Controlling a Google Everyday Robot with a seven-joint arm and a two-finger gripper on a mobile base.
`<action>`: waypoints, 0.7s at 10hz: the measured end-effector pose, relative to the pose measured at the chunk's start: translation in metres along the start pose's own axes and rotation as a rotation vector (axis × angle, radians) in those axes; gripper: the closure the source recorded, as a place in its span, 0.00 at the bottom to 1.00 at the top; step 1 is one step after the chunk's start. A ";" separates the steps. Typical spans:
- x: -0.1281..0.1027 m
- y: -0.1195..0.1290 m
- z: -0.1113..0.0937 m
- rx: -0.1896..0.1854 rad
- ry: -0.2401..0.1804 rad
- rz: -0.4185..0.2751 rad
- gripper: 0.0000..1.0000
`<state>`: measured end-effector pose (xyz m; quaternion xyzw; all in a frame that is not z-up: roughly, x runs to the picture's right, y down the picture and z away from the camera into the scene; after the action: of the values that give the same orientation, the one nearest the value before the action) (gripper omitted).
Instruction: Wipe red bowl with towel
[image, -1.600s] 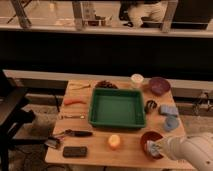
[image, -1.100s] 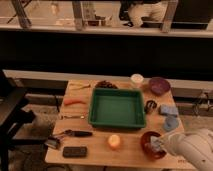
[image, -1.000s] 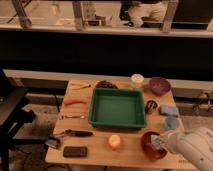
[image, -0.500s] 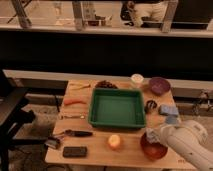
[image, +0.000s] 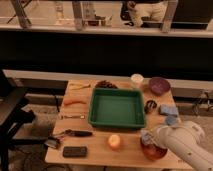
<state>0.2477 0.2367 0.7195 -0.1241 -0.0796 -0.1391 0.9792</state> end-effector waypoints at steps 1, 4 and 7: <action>-0.003 0.006 -0.003 -0.006 -0.016 0.002 0.99; -0.001 0.039 -0.017 -0.042 -0.057 0.037 0.99; 0.006 0.053 -0.023 -0.047 -0.083 0.059 0.99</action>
<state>0.2717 0.2778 0.6867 -0.1550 -0.1129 -0.1065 0.9756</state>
